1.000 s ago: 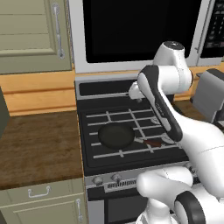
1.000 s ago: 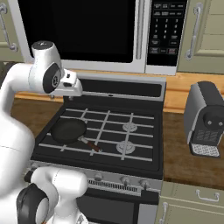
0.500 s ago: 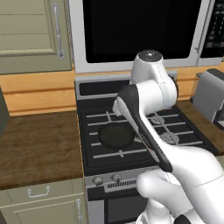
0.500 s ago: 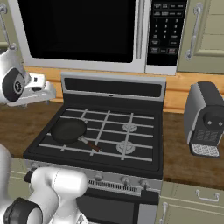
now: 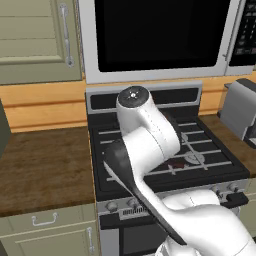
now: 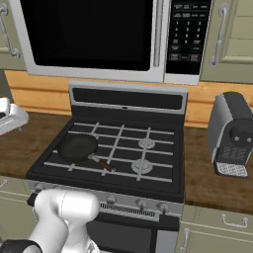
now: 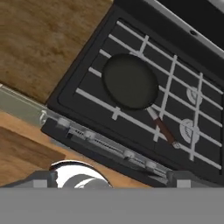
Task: Turn off the front left burner of the stove.
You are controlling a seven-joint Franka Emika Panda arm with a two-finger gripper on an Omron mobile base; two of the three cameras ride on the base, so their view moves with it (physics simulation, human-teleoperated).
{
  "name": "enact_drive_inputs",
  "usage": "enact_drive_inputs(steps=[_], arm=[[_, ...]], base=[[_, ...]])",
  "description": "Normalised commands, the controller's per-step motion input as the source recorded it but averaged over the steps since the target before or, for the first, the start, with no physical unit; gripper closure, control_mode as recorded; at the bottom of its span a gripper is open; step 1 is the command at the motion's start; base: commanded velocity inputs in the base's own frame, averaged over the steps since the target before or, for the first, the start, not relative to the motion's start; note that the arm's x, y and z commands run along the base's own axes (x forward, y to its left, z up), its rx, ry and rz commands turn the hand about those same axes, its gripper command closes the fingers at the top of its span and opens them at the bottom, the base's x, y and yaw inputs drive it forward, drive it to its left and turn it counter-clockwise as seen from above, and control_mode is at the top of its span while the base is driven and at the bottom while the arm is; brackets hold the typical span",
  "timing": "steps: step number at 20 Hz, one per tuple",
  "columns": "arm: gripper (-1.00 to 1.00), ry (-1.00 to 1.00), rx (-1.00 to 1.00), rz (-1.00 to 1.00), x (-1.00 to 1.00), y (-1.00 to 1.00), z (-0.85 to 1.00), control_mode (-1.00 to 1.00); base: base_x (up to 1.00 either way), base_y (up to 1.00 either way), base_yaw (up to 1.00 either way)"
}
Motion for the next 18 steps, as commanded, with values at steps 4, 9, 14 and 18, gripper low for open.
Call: enact_drive_inputs(steps=[4, 9, 14, 18], arm=[[-1.00, 0.00, -0.23, 0.16, -0.40, 0.36, -0.43, -1.00], [-1.00, 0.00, -0.30, 0.24, -0.12, 0.27, -0.59, -1.00], [-1.00, 0.00, -0.30, 0.32, -0.04, 0.10, -0.60, -1.00], [-1.00, 0.00, -0.28, 0.34, -0.01, 0.11, -0.72, -1.00]], base=[[0.00, 0.00, 0.00], [0.00, 0.00, 0.00], [0.00, 0.00, 0.00], [0.00, 0.00, 0.00]])
